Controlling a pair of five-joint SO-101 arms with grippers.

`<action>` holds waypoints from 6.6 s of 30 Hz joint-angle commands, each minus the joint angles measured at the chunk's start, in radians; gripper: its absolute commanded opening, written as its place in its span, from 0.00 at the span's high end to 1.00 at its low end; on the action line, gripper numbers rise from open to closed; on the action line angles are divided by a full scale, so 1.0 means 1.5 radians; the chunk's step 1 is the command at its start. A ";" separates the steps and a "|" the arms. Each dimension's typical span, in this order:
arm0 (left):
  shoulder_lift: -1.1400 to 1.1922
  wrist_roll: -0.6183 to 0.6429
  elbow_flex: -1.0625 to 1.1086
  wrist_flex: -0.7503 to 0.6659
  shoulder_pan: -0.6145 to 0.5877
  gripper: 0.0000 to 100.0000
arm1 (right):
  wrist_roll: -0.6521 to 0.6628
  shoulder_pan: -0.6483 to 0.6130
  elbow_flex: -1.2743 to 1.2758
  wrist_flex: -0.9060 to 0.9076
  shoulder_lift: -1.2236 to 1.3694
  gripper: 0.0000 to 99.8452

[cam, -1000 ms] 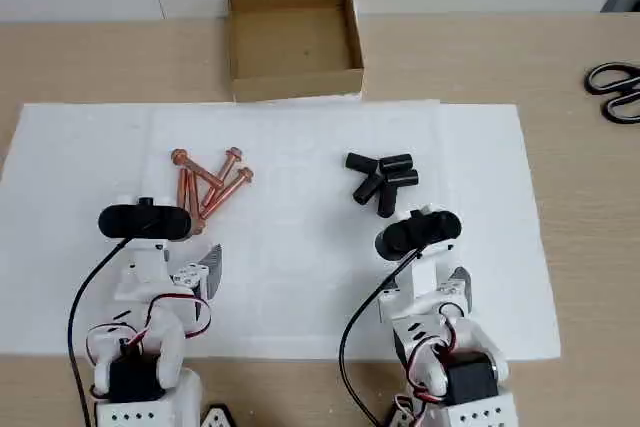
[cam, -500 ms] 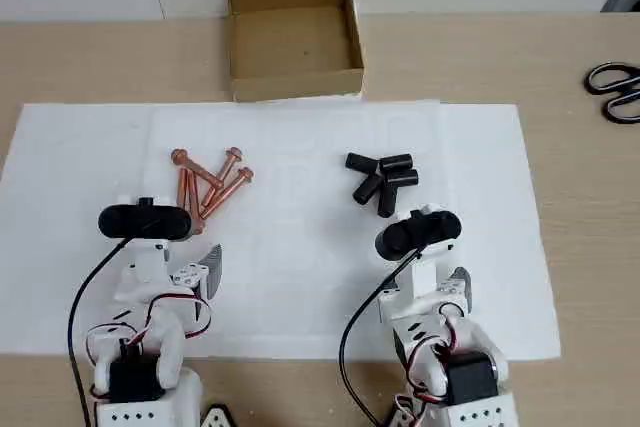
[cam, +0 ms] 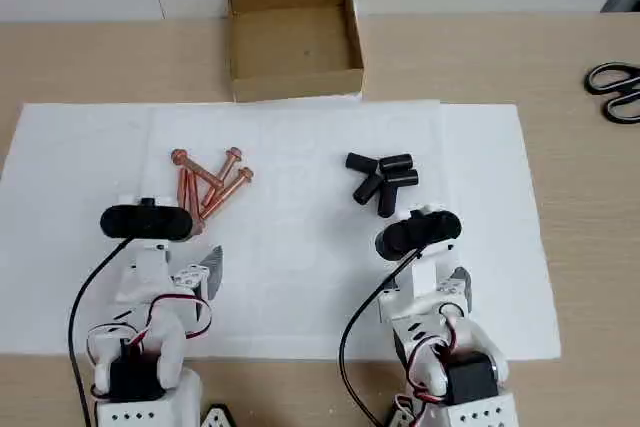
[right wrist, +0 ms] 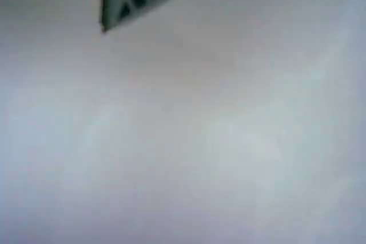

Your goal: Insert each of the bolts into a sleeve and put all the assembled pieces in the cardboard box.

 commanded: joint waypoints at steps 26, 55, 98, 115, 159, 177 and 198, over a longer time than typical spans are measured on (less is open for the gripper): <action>0.652 0.002 -0.874 0.330 -0.138 0.75 | 0.007 0.410 -0.555 -0.159 0.090 0.63; 0.653 0.000 -0.884 0.334 -0.138 0.75 | 0.105 0.244 -1.229 0.336 1.195 0.63; 0.872 -0.030 -0.896 0.386 -0.137 0.75 | -0.051 0.028 -1.355 0.341 1.407 0.81; 0.872 -0.020 -0.896 0.387 -0.137 0.75 | -0.056 0.015 -1.354 0.307 1.564 0.83; 1.106 -0.011 -0.991 0.346 -0.054 0.75 | 0.041 0.056 -1.345 0.347 1.427 1.00; 1.631 0.369 -1.551 0.374 0.000 0.75 | 0.040 0.056 -1.310 0.344 1.420 1.00; 1.774 0.495 -1.628 0.390 -0.002 0.75 | 0.037 0.056 -1.310 0.342 1.421 1.00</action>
